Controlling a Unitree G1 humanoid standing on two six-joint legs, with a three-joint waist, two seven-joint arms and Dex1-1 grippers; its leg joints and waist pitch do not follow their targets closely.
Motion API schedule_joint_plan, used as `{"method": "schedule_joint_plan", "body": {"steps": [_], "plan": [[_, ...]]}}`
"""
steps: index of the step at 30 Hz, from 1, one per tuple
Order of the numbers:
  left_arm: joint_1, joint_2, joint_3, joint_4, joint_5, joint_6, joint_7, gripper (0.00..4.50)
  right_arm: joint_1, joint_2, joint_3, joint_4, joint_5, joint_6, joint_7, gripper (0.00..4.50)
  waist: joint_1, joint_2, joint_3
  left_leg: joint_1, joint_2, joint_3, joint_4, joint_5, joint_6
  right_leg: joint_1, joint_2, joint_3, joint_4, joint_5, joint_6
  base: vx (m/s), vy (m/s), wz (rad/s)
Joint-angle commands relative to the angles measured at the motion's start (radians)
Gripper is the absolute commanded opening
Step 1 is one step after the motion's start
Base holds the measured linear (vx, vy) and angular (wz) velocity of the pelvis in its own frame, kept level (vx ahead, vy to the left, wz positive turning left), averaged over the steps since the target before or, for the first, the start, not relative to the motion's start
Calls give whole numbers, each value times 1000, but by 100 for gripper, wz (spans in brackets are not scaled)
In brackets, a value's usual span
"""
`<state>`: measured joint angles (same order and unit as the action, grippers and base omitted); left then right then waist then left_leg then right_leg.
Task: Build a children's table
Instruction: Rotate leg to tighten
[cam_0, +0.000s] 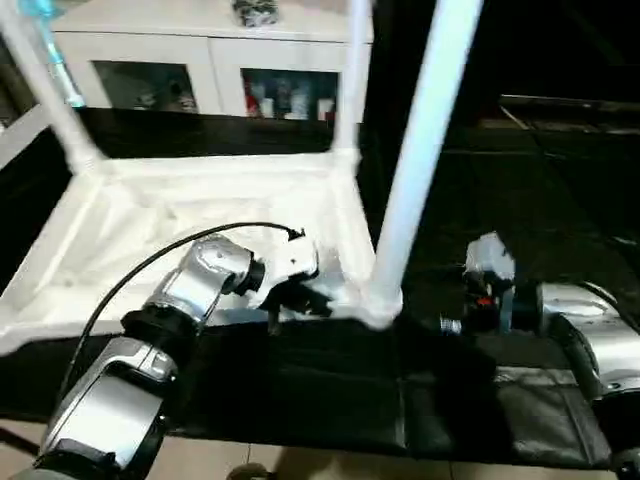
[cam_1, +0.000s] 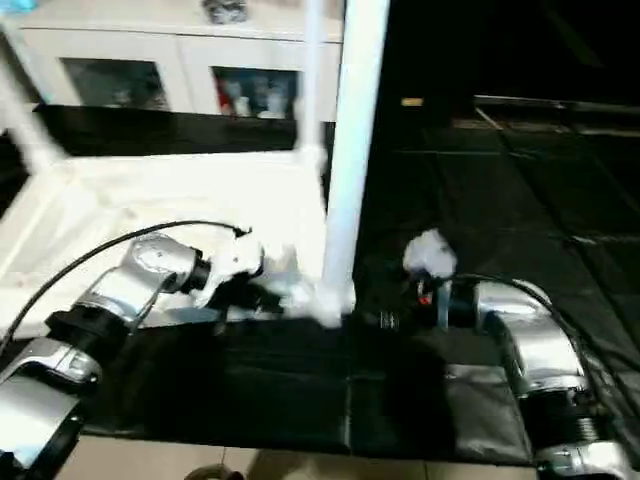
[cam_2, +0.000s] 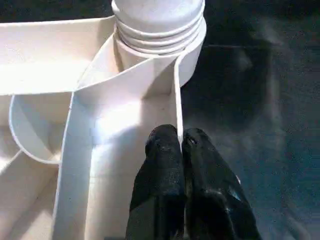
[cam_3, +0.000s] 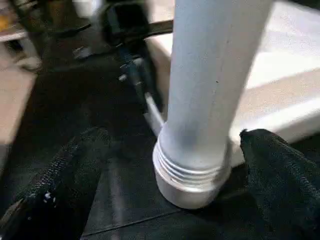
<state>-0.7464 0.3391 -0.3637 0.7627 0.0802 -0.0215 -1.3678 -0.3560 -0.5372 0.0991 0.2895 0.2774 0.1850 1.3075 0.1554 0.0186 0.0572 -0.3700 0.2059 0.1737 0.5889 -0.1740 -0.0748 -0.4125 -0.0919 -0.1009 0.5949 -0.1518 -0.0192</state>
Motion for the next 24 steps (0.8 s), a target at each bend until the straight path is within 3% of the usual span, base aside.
{"method": "schedule_joint_plan", "body": {"steps": [1, 7, 9, 11, 13, 16, 23, 24], "plan": [[1, 1, -42, -46, -3, -41, -80, 0, -25, -13, 17, 8, -4, -5, 33, 446, -3, -4, -76, 13, 31, -2, -65, -232, 64, 60, -62, 48, -69, -255, -216, 0, 0, 0], [5, 9, -60, -66, -15, -70, -154, 0, -64, 4, 54, 45, -9, 4, 90, 420, 6, -1, -75, 21, 33, -1, -66, -256, 47, 54, -62, 50, -72, -291, -214, 0, 0, 0], [5, 8, -63, -69, -19, -73, -170, 0, -71, 3, 66, 50, -3, 7, 111, 380, 9, -1, -76, 23, 34, -1, -66, -259, 43, 55, -63, 50, -71, -290, -214, 0, 0, 0], [6, 7, -67, -74, -23, -73, -183, 0, -76, 1, 79, 55, 3, 17, 137, 376, 9, -2, -76, 20, 34, -2, -67, -254, 42, 57, -63, 50, -70, -285, -213, 0, 0, 0], [5, 7, -69, -72, -23, -75, -191, 0, -82, 0, 90, 66, 5, 24, 158, 337, 9, 0, -77, 17, 33, -3, -67, -254, 42, 60, -63, 49, -68, -277, -214, 0, 0, 0], [6, 6, -71, -73, -23, -77, -196, 0, -88, 3, 96, 74, 11, 33, 170, 328, 9, 0, -77, 17, 33, -4, -67, -252, 41, 60, -63, 49, -69, -280, -213, 0, 0, 0], [13, 8, -74, -82, -24, -71, -205, 0, -90, 15, 98, 77, 12, 38, 172, 259, 9, 1, -78, 17, 33, -5, -67, -253, 36, 60, -62, 49, -68, -278, -211, 0, 0, 0], [13, 6, -74, -82, -23, -68, -204, 0, -89, 17, 98, 75, 14, 42, 174, 259, 9, 5, -79, 17, 33, -6, -67, -250, 36, 61, -62, 49, -66, -272, -213, 0, 0, 0]]}}
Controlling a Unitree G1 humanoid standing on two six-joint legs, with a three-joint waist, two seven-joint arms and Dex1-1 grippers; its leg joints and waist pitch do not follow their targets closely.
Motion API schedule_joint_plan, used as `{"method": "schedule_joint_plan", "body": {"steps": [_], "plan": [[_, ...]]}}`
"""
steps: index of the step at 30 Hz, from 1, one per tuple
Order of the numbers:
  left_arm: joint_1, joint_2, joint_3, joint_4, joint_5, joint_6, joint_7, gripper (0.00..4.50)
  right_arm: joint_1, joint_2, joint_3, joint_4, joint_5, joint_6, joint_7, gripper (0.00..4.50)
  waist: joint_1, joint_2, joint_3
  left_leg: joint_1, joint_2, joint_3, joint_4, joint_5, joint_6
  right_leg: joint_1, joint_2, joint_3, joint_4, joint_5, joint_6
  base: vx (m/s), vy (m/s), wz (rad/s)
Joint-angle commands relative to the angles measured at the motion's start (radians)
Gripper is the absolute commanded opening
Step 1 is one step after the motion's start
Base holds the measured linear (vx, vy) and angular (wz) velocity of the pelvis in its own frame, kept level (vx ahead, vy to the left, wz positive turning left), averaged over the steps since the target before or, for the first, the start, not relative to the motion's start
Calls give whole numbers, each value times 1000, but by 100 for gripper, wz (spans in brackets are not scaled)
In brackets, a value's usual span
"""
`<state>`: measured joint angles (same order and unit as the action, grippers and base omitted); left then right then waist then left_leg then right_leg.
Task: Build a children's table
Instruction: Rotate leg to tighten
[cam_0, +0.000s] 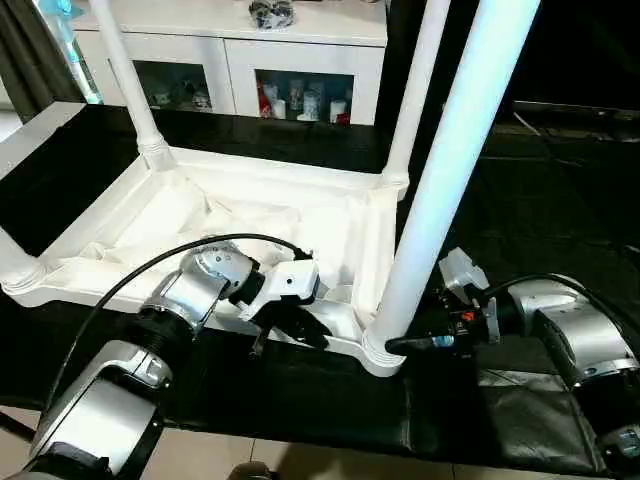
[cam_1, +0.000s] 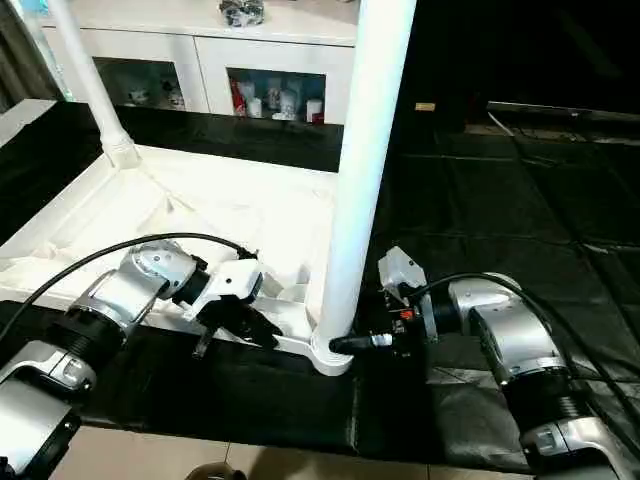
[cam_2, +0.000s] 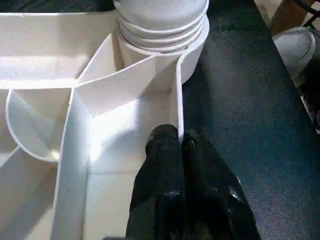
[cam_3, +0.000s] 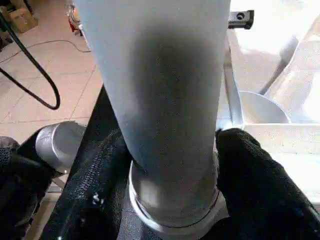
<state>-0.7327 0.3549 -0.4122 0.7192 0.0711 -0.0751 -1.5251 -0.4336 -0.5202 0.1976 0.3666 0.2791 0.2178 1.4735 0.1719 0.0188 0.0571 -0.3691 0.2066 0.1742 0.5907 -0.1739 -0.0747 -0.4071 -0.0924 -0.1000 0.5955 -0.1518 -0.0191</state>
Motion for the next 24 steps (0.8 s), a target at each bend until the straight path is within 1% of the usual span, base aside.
{"method": "schedule_joint_plan", "body": {"steps": [1, 6, 7, 8, 9, 11, 12, 14, 15, 16, 17, 18, 19, 20, 21, 22, 23, 24], "plan": [[0, -10, -27, -38, -13, -14, -46, 0, -10, 1, -1, -4, 13, 9, 7, 241, -8, 3, -78, 15, 32, -5, -68, -252, 37, 55, -60, 47, -68, -264, -215, 0, 0, 0], [-1, -12, -25, -33, -6, -3, -38, 0, 0, 1, 1, -16, 19, 18, 10, 211, -9, 3, -77, 17, 31, -5, -70, -269, 33, 55, -61, 47, -71, -291, -210, 0, 0, 0], [-2, -16, -19, -30, -6, 19, -22, 0, 9, 5, -2, -28, 22, 18, 1, 207, -9, 4, -76, 18, 32, -6, -71, -273, 31, 56, -62, 47, -72, -299, -208, 0, 0, 0], [-1, -20, -10, -29, -10, 39, -7, 0, 18, 10, -9, -40, 24, 20, -19, 204, -9, 2, -75, 18, 32, -5, -71, -273, 30, 55, -62, 48, -73, -305, -205, 0, 0, 0], [-1, -27, 0, -29, -15, 67, 13, 0, 27, 16, -15, -55, 26, 37, -44, 202, -9, 3, -73, 19, 32, -6, -73, -280, 29, 54, -62, 48, -75, -319, -202, 0, 0, 0], [-3, -39, 20, -31, -21, 110, 56, 0, 42, 27, -24, -84, 26, 62, -91, 201, -9, 2, -73, 20, 31, -6, -73, -284, 25, 55, -63, 48, -77, -340, -193, 0, 0, 0], [-10, -60, 47, -31, -27, 159, 124, 0, 48, 56, -41, -101, 22, 124, -184, 200, -13, 3, -71, 19, 31, -8, -76, -286, 18, 56, -61, 48, -77, -352, -188, 0, 0, 0], [-18, -83, 74, -29, -32, 194, 194, 0, 57, 87, -56, -114, 8, 131, -264, 199, -19, 2, -69, 19, 28, -9, -77, -300, 6, 55, -62, 45, -80, -385, -176, 0, 0, 0], [-25, -103, 96, -28, -38, 230, 249, 0, 60, 115, -65, -116, -2, 133, -320, 199, -23, 1, -69, 20, 23, -10, -76, -314, 1, 55, -64, 41, -88, -441, -156, 0, 0, 0], [-25, -103, 96, -28, -38, 230, 249, 0, 60, 115, -65, -116, -2, 133, -320, 199, -30, 1, -68, 23, 22, -10, -74, -319, -2, 50, -66, 41, -95, -471, -143, 0, 0, 0], [-42, -146, 139, -24, -49, 295, 361, 0, 53, 186, -90, -100, -21, 146, -455, 198, -35, -1, -68, 20, 21, -11, -75, -318, -2, 53, -65, 40, -96, -477, -137, 0, 0, 0], [-53, -168, 159, -18, -51, 334, 421, 0, 44, 220, -98, -83, -33, 155, -518, 197, -46, 1, -67, 11, 19, -15, -77, -311, -8, 57, -64, 36, -93, -479, -130, 0, 0, 0], [-63, -186, 173, -9, -52, 354, 469, 0, 33, 246, -102, -64, -48, 155, -569, 196, -59, 0, -69, 9, 17, -18, -78, -314, -14, 57, -63, 31, -95, -495, -116, 0, 0, 0], [-67, -193, 178, -7, -53, 361, 483, 0, 30, 254, -103, -59, -52, 156, -585, 196, -67, -3, -68, 7, 14, -17, -77, -316, -12, 57, -61, 30, -99, -506, -109, 0, 0, 0], [-83, -225, 203, 4, -57, 391, 555, 0, 14, 289, -104, -32, -74, 162, -659, 196, -78, -5, -68, 5, 10, -15, -74, -296, 0, 56, -59, 31, -102, -498, -107, 0, 0, 0], [-90, -242, 213, 9, -59, 396, 589, 0, 2, 310, -109, -15, -85, 165, -703, 196, -81, -6, -69, 6, 10, -14, -72, -288, 3, 56, -60, 31, -103, -492, -110, 0, 0, 0], [-91, -245, 215, 9, -59, 397, 596, 0, -1, 314, -110, -12, -87, 168, -714, 196, -85, -7, -69, 4, 8, -14, -71, -278, 9, 57, -60, 31, -102, -485, -114, 0, 0, 0], [-99, -266, 227, 12, -59, 405, 639, 0, -18, 344, -122, 7, -99, 189, -784, 196, -85, -7, -71, 1, 6, -12, -69, -253, 19, 59, -59, 32, -101, -465, -115, 0, 0, 0]]}}
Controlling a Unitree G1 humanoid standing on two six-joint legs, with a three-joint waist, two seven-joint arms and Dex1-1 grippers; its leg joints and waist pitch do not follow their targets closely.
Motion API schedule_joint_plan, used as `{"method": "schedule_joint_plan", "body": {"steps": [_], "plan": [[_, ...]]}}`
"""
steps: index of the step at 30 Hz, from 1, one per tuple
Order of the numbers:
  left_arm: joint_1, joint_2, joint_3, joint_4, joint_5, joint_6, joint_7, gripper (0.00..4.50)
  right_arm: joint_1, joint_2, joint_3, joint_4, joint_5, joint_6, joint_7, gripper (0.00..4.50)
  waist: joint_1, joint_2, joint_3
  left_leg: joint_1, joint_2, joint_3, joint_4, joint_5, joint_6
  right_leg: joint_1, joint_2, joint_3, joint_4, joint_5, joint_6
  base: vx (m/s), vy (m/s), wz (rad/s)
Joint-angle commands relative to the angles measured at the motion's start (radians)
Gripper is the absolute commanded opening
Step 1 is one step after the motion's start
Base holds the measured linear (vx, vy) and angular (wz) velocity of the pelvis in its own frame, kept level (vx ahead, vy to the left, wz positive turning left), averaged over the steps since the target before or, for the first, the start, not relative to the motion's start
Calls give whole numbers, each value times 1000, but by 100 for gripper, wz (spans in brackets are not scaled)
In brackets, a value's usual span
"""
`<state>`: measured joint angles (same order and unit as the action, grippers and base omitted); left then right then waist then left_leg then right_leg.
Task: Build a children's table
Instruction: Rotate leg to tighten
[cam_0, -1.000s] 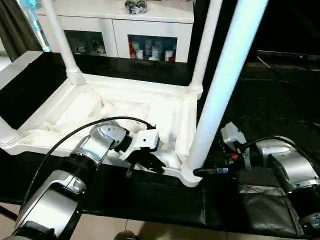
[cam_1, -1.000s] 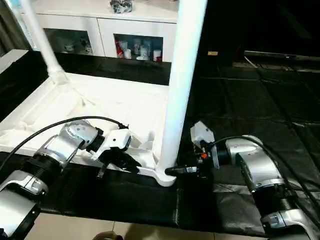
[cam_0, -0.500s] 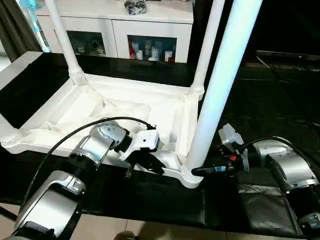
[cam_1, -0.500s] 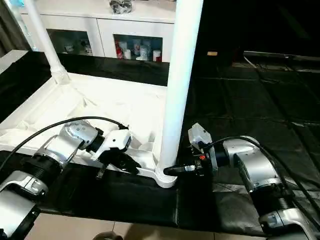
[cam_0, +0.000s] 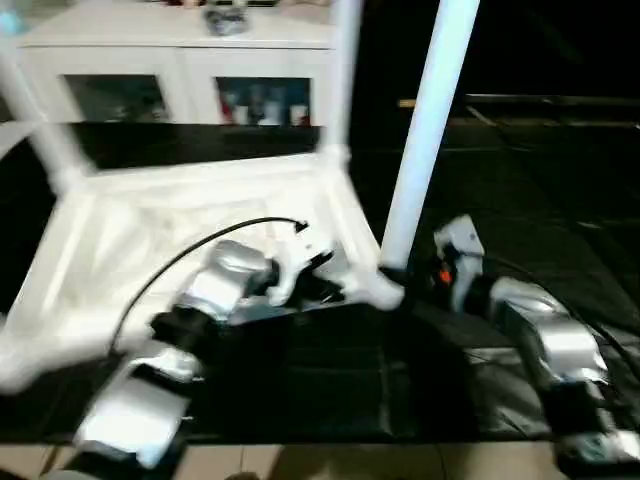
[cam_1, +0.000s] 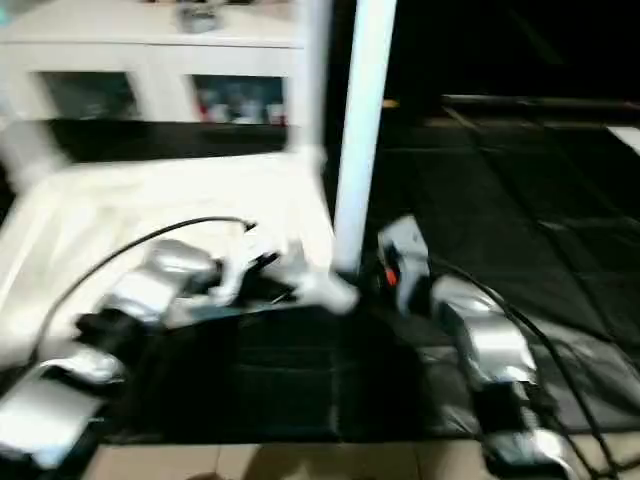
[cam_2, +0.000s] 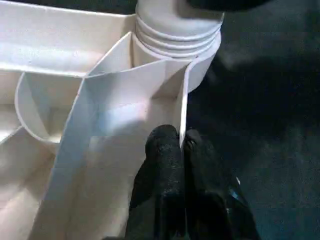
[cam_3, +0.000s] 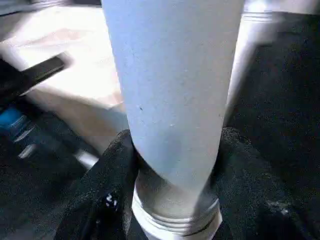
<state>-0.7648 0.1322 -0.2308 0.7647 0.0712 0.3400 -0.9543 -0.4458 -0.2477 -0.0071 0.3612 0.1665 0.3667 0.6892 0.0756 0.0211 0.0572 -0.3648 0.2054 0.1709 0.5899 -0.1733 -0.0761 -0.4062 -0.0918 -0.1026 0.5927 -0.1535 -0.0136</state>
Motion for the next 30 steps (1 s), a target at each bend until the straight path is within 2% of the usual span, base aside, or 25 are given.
{"method": "schedule_joint_plan", "body": {"steps": [1, 2, 3, 5, 7, 9, 10, 11, 16, 17, 19, 20, 22, 26, 27, 28, 29, 30], "plan": [[-76, -74, 52, -28, -46, -10, 135, 0, -35, 117, 70, 44, -2, 67, -93, 196, 8, -11, -73, -3, 9, -8, -68, -237, 26, 57, -57, 37, -96, -434, -128, 0, 0, 0], [-76, -74, 52, -28, -46, -10, 135, 0, -35, 117, 70, 44, -2, 67, -93, 196, 6, -9, -73, -3, 9, -8, -68, -228, 25, 56, -56, 37, -91, -417, -136, 0, 0, 0], [-77, -91, 50, -28, -33, -14, 172, 0, -52, 139, 75, 60, -14, 64, -126, 196, 8, -8, -78, 1, 11, -6, -66, -201, 32, 55, -56, 41, -85, -350, -154, 0, 0, 0], [-73, -97, 43, -37, -18, -11, 193, 0, -56, 150, 88, 62, -44, 23, -133, 196, 8, -9, -80, -3, 12, -5, -64, -177, 40, 59, -53, 43, -77, -284, -173, 0, 0, 0], [-61, -92, 36, -55, -12, -6, 184, 0, -59, 166, 72, 63, -35, 12, -139, 251, 12, -8, -85, -4, 13, -3, -61, -132, 59, 62, -55, 46, -63, -171, -208, 0, 0, 0], [-57, -88, 31, -63, -9, -4, 179, 0, -59, 170, 65, 62, -29, 9, -145, 264, 14, -8, -86, -5, 14, -3, -59, -106, 77, 63, -52, 46, -54, -103, -231, 0, 0, 0], [-53, -82, 29, -68, -7, -5, 176, 0, -56, 170, 63, 59, -26, 13, -145, 270, 14, -7, -84, -5, 14, -2, -60, -110, 82, 61, -52, 47, -55, -100, -236, 0, 0, 0], [-42, -70, 25, -78, 0, -10, 165, 0, -47, 166, 61, 50, -23, 6, -143, 301, 14, -8, -82, -2, 15, -1, -62, -142, 80, 62, -54, 46, -59, -138, -235, 0, 0, 0], [-25, -39, 6, -99, -9, -12, 110, 0, -33, 146, 55, 34, -21, -20, -117, 329, 12, -7, -77, 0, 14, 0, -65, -186, 60, 61, -55, 47, -70, -228, -206, 0, 0, 0], [-16, -14, -10, -108, -8, -30, 72, 0, -17, 122, 55, 14, -14, -32, -76, 354, 11, -6, -77, 1, 15, -1, -66, -189, 58, 60, -56, 48, -71, -237, -201, 0, 0, 0], [-11, 12, -19, -111, -6, -50, 34, 0, 4, 87, 58, -8, -7, -42, -20, 364, 14, -13, -78, -1, 16, 0, -66, -180, 66, 61, -54, 49, -68, -217, -199, 0, 0, 0], [-10, 19, -19, -109, -6, -53, 24, 0, 11, 73, 59, -15, -4, -43, 1, 376, 15, -10, -78, 0, 17, 0, -65, -176, 68, 61, -55, 49, -66, -209, -204, 0, 0, 0], [-9, 33, -22, -107, -6, -62, -1, 0, 23, 46, 65, -25, -3, -49, 39, 398, 20, -11, -76, 3, 18, 2, -64, -184, 69, 58, -56, 50, -69, -221, -207, 0, 0, 0], [-5, 88, -46, -101, 5, -102, -95, 0, 62, -69, 90, -51, -4, -59, 180, 434, 27, -9, -76, 4, 19, 0, -66, -195, 66, 59, -56, 49, -71, -244, -198, 0, 0, 0], [-5, 104, -54, -99, 5, -118, -128, 0, 63, -97, 84, -48, -6, -67, 206, 443, 31, -7, -74, 4, 20, 0, -66, -202, 65, 58, -57, 50, -72, -249, -197, 0, 0, 0], [-4, 111, -57, -98, 4, -124, -142, 0, 63, -108, 81, -46, -7, -70, 215, 448, 31, -9, -76, 3, 19, 1, -64, -200, 65, 59, -56, 50, -71, -244, -198, 0, 0, 0], [-7, 139, -73, -87, 8, -160, -186, 0, 59, -148, 71, -40, -6, -61, 247, 448, 34, -3, -77, 2, 19, 0, -64, -197, 63, 59, -57, 49, -69, -240, -202, 0, 0, 0], [-10, 147, -76, -82, 6, -176, -202, 0, 57, -157, 61, -43, 7, -54, 261, 448, 35, -5, -77, 2, 19, -1, -64, -200, 64, 59, -56, 48, -71, -244, -201, 0, 0, 0]]}}
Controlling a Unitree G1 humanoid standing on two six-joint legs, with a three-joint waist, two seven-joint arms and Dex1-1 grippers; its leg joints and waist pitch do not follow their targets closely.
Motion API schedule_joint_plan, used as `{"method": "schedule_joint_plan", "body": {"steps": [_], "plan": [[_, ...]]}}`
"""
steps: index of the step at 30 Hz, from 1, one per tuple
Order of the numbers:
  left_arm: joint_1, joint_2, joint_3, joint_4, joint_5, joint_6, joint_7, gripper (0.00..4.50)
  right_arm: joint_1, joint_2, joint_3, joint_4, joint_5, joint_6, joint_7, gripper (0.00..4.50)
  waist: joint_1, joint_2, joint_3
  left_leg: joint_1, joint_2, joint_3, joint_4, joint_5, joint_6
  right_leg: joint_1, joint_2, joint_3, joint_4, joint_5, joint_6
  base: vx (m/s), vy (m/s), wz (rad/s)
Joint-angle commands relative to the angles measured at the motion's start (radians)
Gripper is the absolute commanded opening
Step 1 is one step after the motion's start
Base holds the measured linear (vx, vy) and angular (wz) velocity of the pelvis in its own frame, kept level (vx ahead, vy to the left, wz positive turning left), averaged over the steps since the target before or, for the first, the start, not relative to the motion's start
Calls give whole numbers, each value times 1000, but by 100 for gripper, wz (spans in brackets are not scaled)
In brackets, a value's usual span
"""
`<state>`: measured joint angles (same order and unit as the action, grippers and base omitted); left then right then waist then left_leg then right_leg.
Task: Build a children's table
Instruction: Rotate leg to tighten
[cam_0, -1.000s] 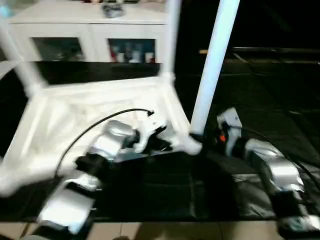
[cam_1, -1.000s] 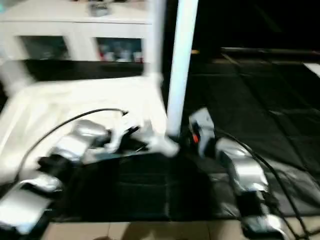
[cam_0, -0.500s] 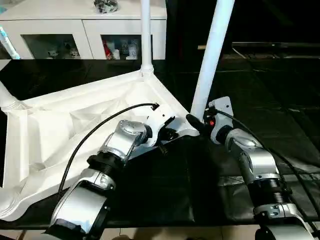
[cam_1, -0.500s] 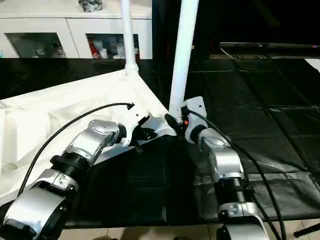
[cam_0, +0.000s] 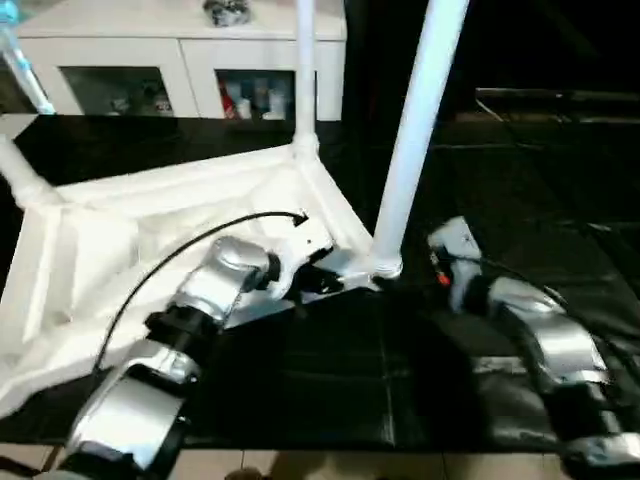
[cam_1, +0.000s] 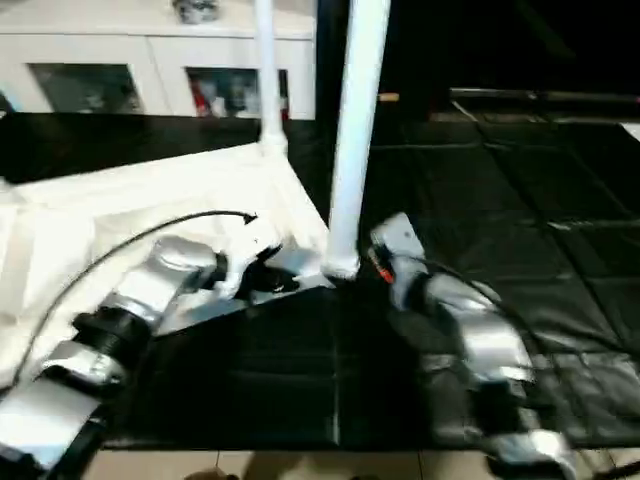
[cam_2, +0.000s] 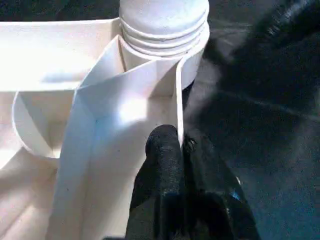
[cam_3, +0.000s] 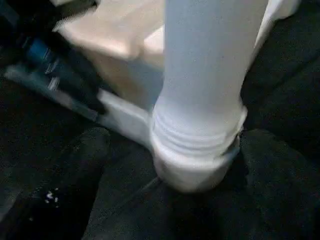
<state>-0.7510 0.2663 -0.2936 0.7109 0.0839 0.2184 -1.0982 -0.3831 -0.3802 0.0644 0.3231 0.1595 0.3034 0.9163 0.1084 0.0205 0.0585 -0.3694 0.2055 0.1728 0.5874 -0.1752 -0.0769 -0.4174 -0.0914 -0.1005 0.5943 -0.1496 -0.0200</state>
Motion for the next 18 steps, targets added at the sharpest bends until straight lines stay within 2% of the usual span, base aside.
{"method": "schedule_joint_plan", "body": {"steps": [1, 6, 9, 10, 12, 13, 17, 18], "plan": [[-26, 19, -15, -23, -9, -63, -76, 0, -9, -32, -21, -8, 28, 18, 46, 448, 4, -3, -78, 6, 19, -2, -61, -195, 62, 71, -56, 47, -71, -245, -196, 0, 0, 0], [-29, 43, -20, -12, -28, -130, -165, 0, -8, -68, -25, -31, 52, 30, 85, 448, 15, -4, -80, 9, 23, -1, -60, -185, 62, 68, -56, 47, -66, -222, -208, 0, 0, 0], [-24, 65, -36, -21, -37, -159, -237, 0, -3, -84, -18, -45, 59, -2, 124, 448, 25, -2, -81, 9, 25, -1, -59, -186, 61, 67, -58, 47, -62, -209, -217, 0, 0, 0], [-23, 77, -50, -25, -35, -173, -268, 0, 1, -98, -2, -53, 58, -23, 160, 448, 29, -3, -81, 11, 26, 0, -59, -192, 59, 65, -57, 47, -62, -212, -216, 0, 0, 0], [-21, 79, -57, -26, -33, -182, -282, 0, 2, -106, 8, -61, 68, -9, 188, 448, 36, -5, -80, 14, 27, 1, -60, -199, 58, 64, -57, 48, -64, -225, -210, 0, 0, 0], [-19, 81, -63, -29, -33, -188, -294, 0, 1, -111, 15, -65, 71, -6, 207, 448, 40, -3, -79, 15, 28, 1, -60, -203, 58, 63, -58, 49, -64, -231, -211, 0, 0, 0], [-7, 92, -96, -45, -33, -224, -363, 0, -30, -112, 37, -54, 88, 9, 273, 448, 45, -4, -79, 13, 30, -1, -61, -216, 49, 63, -61, 48, -65, -256, -206, 0, 0, 0], [-5, 95, -104, -44, -25, -234, -367, 0, -44, -103, 33, -37, 97, -10, 289, 448, 46, -8, -79, 13, 30, 0, -61, -213, 49, 63, -61, 49, -64, -254, -206, 0, 0, 0]]}}
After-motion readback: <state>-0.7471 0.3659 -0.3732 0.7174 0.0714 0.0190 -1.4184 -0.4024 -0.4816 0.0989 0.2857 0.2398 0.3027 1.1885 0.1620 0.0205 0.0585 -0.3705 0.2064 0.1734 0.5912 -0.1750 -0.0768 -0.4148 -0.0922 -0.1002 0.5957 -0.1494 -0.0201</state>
